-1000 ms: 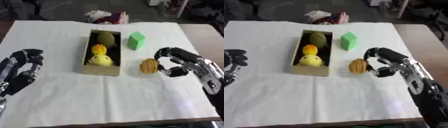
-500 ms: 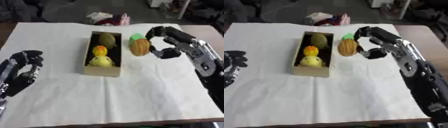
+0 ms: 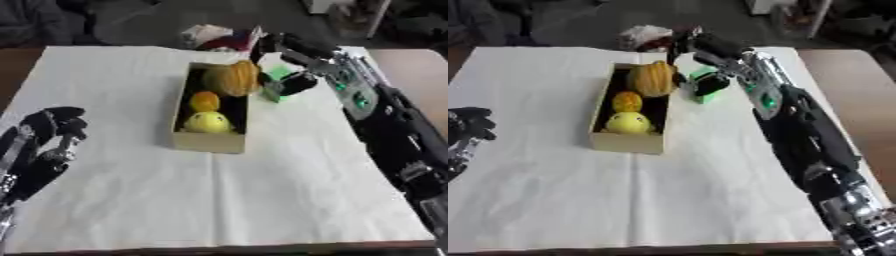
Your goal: Pick up objects on the table and place them in the box.
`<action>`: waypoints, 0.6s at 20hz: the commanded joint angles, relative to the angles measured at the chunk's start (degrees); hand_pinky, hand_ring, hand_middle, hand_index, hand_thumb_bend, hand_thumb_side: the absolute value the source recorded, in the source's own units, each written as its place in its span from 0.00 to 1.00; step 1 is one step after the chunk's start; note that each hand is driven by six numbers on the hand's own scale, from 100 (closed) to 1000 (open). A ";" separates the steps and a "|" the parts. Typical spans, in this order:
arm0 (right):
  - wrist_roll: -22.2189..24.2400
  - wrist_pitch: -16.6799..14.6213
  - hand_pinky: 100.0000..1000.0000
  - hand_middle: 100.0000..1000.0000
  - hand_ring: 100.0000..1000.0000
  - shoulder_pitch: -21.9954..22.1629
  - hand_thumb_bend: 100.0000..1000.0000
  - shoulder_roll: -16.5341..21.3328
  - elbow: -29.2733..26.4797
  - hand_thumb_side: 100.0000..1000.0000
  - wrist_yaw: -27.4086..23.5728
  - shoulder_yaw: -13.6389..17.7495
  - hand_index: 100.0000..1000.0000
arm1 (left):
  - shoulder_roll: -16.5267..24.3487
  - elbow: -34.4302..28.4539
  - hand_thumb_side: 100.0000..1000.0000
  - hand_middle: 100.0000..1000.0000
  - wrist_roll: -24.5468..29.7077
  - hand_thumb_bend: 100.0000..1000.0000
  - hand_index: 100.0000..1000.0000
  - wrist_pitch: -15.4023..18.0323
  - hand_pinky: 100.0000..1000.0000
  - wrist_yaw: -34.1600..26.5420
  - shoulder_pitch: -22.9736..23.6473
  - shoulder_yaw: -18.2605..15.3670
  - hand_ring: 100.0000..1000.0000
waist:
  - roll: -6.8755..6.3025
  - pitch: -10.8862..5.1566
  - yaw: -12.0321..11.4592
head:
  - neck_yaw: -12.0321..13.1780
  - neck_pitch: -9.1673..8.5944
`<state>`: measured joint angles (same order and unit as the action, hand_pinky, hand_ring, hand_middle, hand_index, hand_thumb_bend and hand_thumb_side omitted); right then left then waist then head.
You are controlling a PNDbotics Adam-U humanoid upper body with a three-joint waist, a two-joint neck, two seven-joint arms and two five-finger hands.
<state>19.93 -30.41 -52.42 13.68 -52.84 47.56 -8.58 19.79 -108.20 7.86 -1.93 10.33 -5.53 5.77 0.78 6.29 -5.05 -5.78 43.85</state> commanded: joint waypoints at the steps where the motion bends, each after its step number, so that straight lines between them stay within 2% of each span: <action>1: -0.48 0.69 0.80 0.72 0.77 -2.34 0.00 -1.37 3.14 0.00 3.42 1.26 0.37 | 0.09 -0.33 0.58 0.55 0.54 0.00 0.74 0.12 0.73 -0.24 -0.44 0.19 0.54 | -0.27 -0.82 -0.37 | -0.79 0.27; 3: -1.09 0.60 0.81 0.73 0.78 -2.66 0.00 -2.25 4.00 0.00 5.74 1.45 0.47 | -0.08 -0.18 0.58 0.55 0.72 0.00 0.74 0.13 0.73 -0.26 -0.42 0.29 0.54 | -0.27 -0.75 -0.65 | -1.04 0.27; 4: -1.40 0.31 0.81 0.75 0.79 -2.75 0.00 -2.49 4.03 0.02 6.85 1.38 0.59 | -0.16 -0.10 0.58 0.55 0.82 0.00 0.74 0.13 0.73 -0.25 -0.41 0.35 0.54 | -0.26 -0.72 -0.74 | -1.14 0.27; 5: -1.84 -0.04 0.82 0.75 0.79 -2.78 0.00 -2.64 3.89 0.07 7.96 1.36 0.65 | -0.23 -0.04 0.59 0.55 0.94 0.00 0.74 0.14 0.73 -0.24 -0.41 0.40 0.54 | -0.24 -0.69 -0.78 | -1.20 0.27; 6: -2.39 -0.46 0.82 0.76 0.80 -2.79 0.00 -2.69 3.64 0.19 9.07 1.37 0.71 | -0.28 0.00 0.59 0.55 1.02 0.00 0.74 0.16 0.73 -0.23 -0.40 0.42 0.54 | -0.21 -0.67 -0.79 | -1.22 0.27; 8: -3.42 -1.42 0.83 0.77 0.81 -2.75 0.00 -2.52 3.03 0.38 11.30 1.41 0.79 | -0.32 0.06 0.59 0.55 1.13 0.00 0.74 0.21 0.73 -0.19 -0.37 0.38 0.54 | -0.13 -0.65 -0.74 | -1.14 0.27; 12: -4.08 -3.58 0.84 0.81 0.84 -2.70 0.05 -1.69 2.21 0.53 15.49 1.57 0.87 | -0.36 0.21 0.59 0.55 1.15 0.00 0.74 0.21 0.74 -0.04 -0.23 0.27 0.54 | 0.09 -0.60 -0.47 | -0.89 0.27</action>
<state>16.18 -33.33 -53.69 10.64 -49.18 61.59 -7.44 19.10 -107.47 8.81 -1.78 10.19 -5.50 6.19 1.02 6.32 -5.54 -6.68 43.85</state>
